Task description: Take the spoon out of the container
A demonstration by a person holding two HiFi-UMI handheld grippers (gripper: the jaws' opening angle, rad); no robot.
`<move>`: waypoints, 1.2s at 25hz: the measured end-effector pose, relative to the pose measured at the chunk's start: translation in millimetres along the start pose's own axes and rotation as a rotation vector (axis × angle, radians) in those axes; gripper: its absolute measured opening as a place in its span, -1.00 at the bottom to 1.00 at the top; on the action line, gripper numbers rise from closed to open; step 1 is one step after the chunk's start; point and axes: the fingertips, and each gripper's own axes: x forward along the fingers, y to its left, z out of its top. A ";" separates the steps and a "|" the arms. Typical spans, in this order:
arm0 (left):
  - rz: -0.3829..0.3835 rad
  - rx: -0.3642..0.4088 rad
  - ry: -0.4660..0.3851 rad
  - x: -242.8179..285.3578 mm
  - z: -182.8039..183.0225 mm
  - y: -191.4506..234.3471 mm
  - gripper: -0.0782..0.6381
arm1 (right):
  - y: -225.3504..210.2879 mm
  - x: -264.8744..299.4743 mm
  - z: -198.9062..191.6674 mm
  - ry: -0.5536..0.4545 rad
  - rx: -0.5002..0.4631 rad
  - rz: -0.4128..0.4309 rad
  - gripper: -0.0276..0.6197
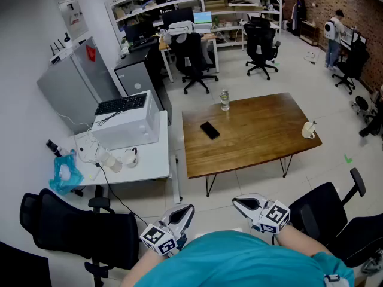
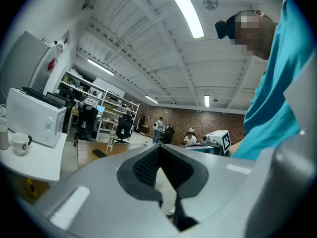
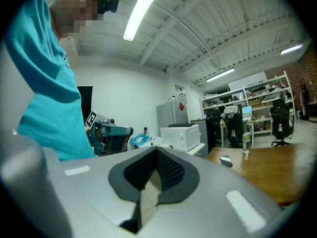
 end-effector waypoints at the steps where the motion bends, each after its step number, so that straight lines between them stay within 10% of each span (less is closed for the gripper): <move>1: -0.001 0.001 0.000 10.6 -1.9 -6.1 -0.79 | -5.5 -10.8 0.7 0.008 -0.003 0.001 -0.91; 17: -0.120 -0.007 -0.005 154.1 -16.1 -39.5 -0.79 | -107.9 -102.5 -1.6 0.045 -0.028 -0.067 -0.91; 25: -0.218 -0.055 -0.019 208.2 -42.9 76.4 -0.79 | -207.7 -35.6 -17.8 0.085 -0.045 -0.166 -0.91; 30: -0.299 -0.088 -0.043 250.2 -104.6 225.8 -0.79 | -315.0 46.8 -94.6 0.121 -0.027 -0.297 -0.91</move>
